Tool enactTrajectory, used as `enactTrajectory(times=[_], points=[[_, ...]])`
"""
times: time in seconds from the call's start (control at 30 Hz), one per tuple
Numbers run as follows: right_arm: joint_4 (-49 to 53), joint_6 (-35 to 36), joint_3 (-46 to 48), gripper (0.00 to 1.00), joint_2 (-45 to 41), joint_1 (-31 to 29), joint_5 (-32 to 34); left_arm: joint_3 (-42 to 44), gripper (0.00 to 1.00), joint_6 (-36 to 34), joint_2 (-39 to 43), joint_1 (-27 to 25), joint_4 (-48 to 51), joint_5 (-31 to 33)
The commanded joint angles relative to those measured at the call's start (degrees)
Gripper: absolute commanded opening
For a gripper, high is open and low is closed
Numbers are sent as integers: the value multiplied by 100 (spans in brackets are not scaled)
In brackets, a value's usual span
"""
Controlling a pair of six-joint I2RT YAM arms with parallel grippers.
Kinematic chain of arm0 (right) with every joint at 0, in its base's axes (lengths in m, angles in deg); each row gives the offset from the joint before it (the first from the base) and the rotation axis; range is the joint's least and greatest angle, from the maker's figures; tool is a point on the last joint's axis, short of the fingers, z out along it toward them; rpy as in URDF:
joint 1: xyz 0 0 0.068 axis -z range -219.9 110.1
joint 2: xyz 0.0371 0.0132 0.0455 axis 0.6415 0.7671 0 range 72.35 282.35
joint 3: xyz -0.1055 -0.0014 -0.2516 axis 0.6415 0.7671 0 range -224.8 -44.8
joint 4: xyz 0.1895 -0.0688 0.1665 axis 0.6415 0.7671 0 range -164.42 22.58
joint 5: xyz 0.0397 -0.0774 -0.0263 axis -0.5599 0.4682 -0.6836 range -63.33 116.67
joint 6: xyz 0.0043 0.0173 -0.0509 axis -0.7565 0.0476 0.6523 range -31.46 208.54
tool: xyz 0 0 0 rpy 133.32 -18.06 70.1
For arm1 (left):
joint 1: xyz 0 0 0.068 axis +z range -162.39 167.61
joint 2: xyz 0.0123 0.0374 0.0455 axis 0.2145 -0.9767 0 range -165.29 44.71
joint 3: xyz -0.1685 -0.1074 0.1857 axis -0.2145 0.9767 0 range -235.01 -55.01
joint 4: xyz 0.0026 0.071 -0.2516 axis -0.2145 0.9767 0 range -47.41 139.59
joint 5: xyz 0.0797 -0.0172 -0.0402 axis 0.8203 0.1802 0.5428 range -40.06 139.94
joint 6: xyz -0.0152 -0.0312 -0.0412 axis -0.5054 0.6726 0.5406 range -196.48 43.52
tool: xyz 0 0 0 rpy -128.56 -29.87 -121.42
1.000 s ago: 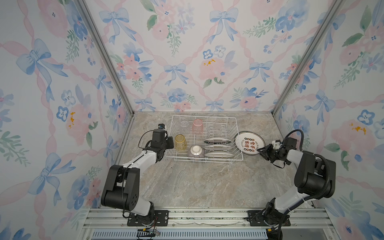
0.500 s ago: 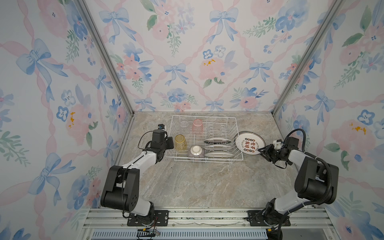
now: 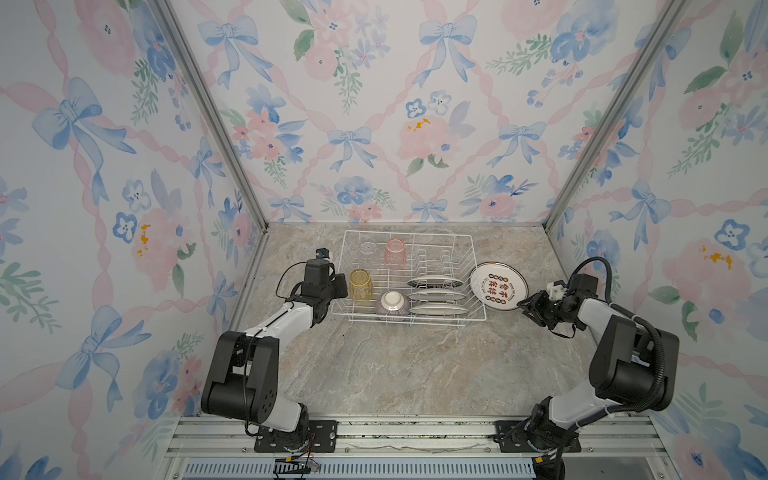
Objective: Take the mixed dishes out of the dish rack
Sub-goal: 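Set the printed plate down on the table and open the right gripper, then move the right gripper back over the rack to the next upright plate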
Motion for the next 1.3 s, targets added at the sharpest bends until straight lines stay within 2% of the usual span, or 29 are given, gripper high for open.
enactTrajectory(times=[0.0,0.23,0.4,0.53,0.67,0.83,1.0,1.27], points=[[181,157,-148,38,-197,35,164,143,0,55,22,-11,258,50],[522,398,-400,36,-970,-34,568,98,0,60,-35,-8,278,27],[886,1046,-799,30,-1805,-529,1127,82,0,60,-40,-10,278,16],[520,1795,-864,27,-2510,-1434,1096,58,0,60,-68,-12,278,-28],[304,3027,-904,29,-2914,-2737,1125,37,0,68,-73,-19,284,-75],[364,3782,-1145,29,-2758,-3689,1571,40,0,77,-49,-13,278,-72],[732,4669,-1624,23,-2249,-4619,2381,45,0,73,-45,-27,281,-80],[1473,5552,-2507,23,-1045,-5296,3338,54,0,85,-27,-26,277,-73]])
